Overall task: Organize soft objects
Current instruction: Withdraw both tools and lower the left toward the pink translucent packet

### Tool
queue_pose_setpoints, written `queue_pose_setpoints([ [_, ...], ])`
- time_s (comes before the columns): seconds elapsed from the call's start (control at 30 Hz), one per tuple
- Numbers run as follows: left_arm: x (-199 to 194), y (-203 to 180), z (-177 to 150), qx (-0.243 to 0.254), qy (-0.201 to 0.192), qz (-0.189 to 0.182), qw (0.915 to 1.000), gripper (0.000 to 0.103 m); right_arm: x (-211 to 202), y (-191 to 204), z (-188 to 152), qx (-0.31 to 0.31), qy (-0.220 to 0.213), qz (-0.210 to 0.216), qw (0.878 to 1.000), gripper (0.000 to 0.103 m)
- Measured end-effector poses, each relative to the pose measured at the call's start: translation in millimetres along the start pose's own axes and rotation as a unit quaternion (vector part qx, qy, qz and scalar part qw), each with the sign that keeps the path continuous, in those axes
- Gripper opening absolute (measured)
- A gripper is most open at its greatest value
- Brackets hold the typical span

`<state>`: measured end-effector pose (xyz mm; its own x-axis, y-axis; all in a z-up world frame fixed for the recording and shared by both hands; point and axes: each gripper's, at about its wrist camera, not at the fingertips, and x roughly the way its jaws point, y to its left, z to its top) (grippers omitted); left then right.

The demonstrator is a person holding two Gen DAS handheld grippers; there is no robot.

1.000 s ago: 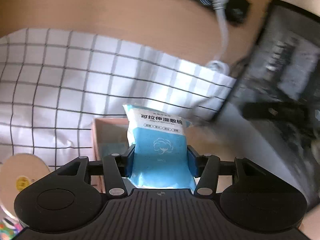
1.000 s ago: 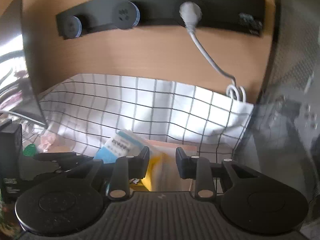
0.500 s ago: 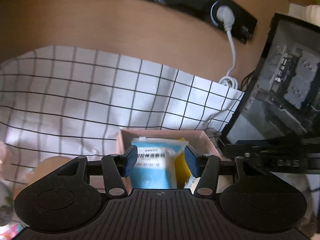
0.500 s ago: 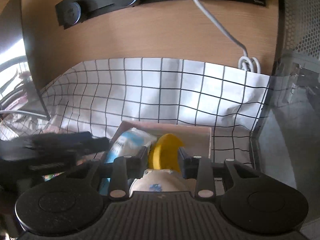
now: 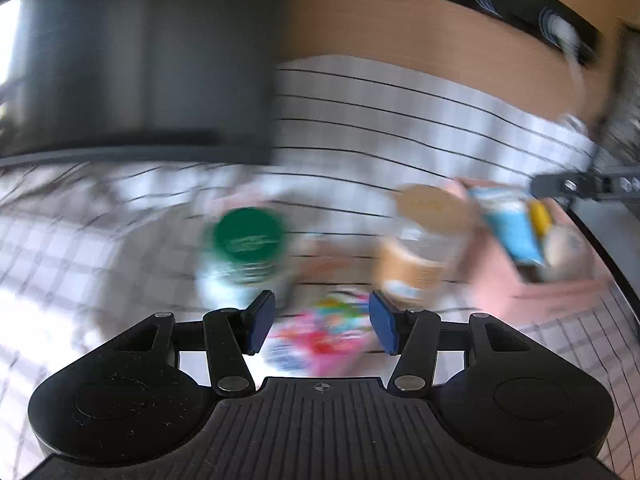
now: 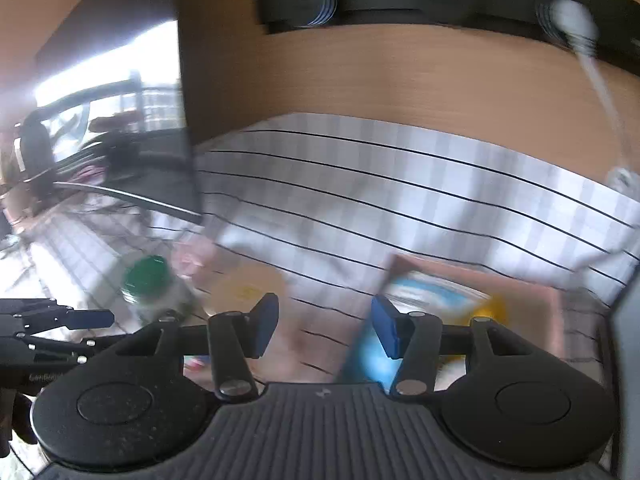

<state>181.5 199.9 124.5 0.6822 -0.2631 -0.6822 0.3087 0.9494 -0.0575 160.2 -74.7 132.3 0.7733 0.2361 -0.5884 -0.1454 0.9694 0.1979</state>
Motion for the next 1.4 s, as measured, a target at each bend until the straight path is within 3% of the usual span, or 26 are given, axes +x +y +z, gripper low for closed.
queue_pose_setpoints([
  [0.13, -11, 48, 5, -0.044, 0.001, 0.010, 0.9990, 0.057, 19, 36, 22, 0.000, 0.018, 0.035, 0.999, 0.053],
  [0.23, -9, 66, 4, -0.038, 0.025, -0.020, 0.9988, 0.057, 32, 53, 33, 0.024, 0.030, 0.048, 0.998, 0.053],
  [0.37, 9, 47, -8, 0.044, 0.053, -0.064, 0.9956, 0.057, 43, 76, 44, 0.001, 0.041, 0.033, 0.999, 0.053],
  [0.47, 29, 13, -11, 0.116, 0.065, -0.103, 0.9858, 0.057, 41, 83, 47, -0.015, 0.040, 0.025, 0.999, 0.053],
  [0.6, 58, -19, -16, 0.203, 0.090, -0.067, 0.9727, 0.057, 29, 75, 42, -0.013, 0.042, 0.018, 0.999, 0.053],
  [0.73, 74, -17, -14, 0.169, 0.109, -0.062, 0.9775, 0.058, 14, 61, 30, -0.014, 0.041, 0.009, 0.999, 0.055],
  [0.9, 71, -23, -15, 0.148, 0.128, -0.120, 0.9732, 0.059, 11, 38, 22, 0.010, 0.046, -0.004, 0.999, 0.056],
  [1.07, 56, -25, -9, 0.156, 0.107, -0.087, 0.9782, 0.056, 12, 33, 20, 0.012, 0.044, 0.001, 0.999, 0.056],
  [1.23, 12, -13, 22, 0.144, 0.057, -0.134, 0.9788, 0.058, 11, 45, 24, -0.009, 0.033, 0.012, 0.999, 0.056],
  [1.3, 1, 3, 42, 0.124, 0.029, -0.112, 0.9855, 0.058, 8, 50, 25, -0.010, 0.024, 0.016, 1.000, 0.056],
  [1.4, 19, 39, 72, 0.041, 0.027, -0.071, 0.9963, 0.055, 7, 56, 25, -0.004, 0.020, 0.027, 0.999, 0.056],
])
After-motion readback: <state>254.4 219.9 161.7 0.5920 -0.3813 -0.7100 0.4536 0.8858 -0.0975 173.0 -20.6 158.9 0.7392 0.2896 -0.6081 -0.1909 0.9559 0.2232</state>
